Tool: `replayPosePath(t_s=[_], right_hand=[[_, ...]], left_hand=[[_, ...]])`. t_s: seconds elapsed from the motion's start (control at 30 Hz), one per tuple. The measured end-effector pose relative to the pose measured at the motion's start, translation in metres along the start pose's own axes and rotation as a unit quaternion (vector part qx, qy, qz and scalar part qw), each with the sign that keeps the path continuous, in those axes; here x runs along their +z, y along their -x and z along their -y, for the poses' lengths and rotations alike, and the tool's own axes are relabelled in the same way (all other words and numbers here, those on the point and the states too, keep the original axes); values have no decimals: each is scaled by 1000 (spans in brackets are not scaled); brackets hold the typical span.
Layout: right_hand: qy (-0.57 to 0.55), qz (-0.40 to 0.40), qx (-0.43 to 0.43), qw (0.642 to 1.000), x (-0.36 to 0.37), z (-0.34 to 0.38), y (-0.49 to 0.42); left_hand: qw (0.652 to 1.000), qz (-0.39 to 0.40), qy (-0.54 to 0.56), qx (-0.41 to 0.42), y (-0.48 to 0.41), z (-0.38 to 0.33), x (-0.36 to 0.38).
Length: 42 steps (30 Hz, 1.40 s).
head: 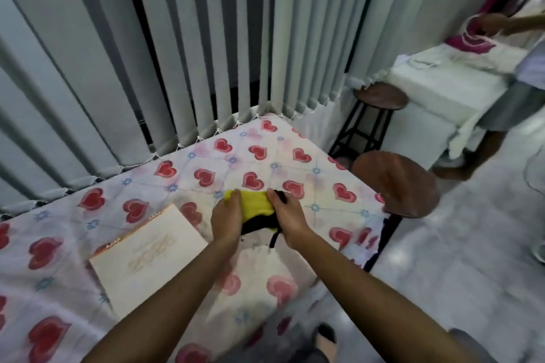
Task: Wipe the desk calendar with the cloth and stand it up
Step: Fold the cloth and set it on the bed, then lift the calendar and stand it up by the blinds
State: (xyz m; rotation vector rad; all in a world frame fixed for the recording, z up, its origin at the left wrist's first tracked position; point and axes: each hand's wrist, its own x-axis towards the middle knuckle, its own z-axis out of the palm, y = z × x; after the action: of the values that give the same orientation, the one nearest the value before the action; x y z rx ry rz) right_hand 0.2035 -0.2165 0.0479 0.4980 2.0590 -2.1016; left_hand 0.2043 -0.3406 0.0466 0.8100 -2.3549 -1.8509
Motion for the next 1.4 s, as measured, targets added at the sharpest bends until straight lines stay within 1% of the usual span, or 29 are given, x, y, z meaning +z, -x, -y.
replayPosePath(t_s=[0.1,0.2,0.27,0.37,0.4,0.47,0.53,0.57,0.63,0.67,0.7,0.73,0.77,0.83,0.97,1.03,1.07,1.1,1.2,1.23,1.27,1.4], right_hand=[[80,-59,-64,993,-38,4,-20],[184,-82,-103,974,-74,7,-47],[230,-74,-105,965,-97,8,-69],[296,-61,-93,949,-128,2,-100],[319,-55,-86,942,-137,-2,-108],[370,-25,-79,925,-150,-12,-123],[442,9,-82,893,-157,-21,-127],[484,3,-122,866,-159,-24,-127],[568,-9,-251,784,-164,-33,-129],[605,10,-300,738,-166,-36,-130],[636,61,-306,705,-168,-39,-132],[659,104,-298,683,-169,-44,-134],[674,135,-273,673,-171,-50,-137],[689,145,-250,665,-174,-60,-140],[695,150,-244,659,-174,-65,-141],[699,146,-246,655,-173,-62,-144],[698,139,-252,656,-170,-60,-144],[695,135,-259,657,-166,-57,-145],[671,143,-319,654,-138,-43,-141],[656,151,-340,657,-123,-37,-140],[647,165,-346,659,-105,-32,-137],[641,245,-312,658,-27,-24,-125]], left_hand=[[998,-22,-53,22,0,-9,48],[997,-19,-72,18,-4,-11,89],[998,-5,-68,12,-6,-10,113],[997,46,-56,31,-15,-8,136],[995,61,-70,42,-19,-7,142],[984,79,-137,78,-25,-2,152],[961,84,-232,126,-25,8,159],[943,76,-286,149,-23,13,164],[896,52,-388,209,-19,25,173],[863,62,-442,238,-19,29,176],[826,89,-495,255,-19,35,177],[793,118,-538,261,-20,40,178],[771,140,-566,257,-20,46,177],[754,151,-589,247,-20,55,176],[755,157,-589,241,-23,56,178],[752,165,-590,243,-26,53,177],[756,161,-587,242,-26,53,173],[767,149,-577,235,-26,54,166],[822,90,-531,183,-29,57,126],[830,69,-528,165,-30,58,107],[831,48,-534,147,-32,59,87],[831,-40,-550,67,-32,71,-1]])
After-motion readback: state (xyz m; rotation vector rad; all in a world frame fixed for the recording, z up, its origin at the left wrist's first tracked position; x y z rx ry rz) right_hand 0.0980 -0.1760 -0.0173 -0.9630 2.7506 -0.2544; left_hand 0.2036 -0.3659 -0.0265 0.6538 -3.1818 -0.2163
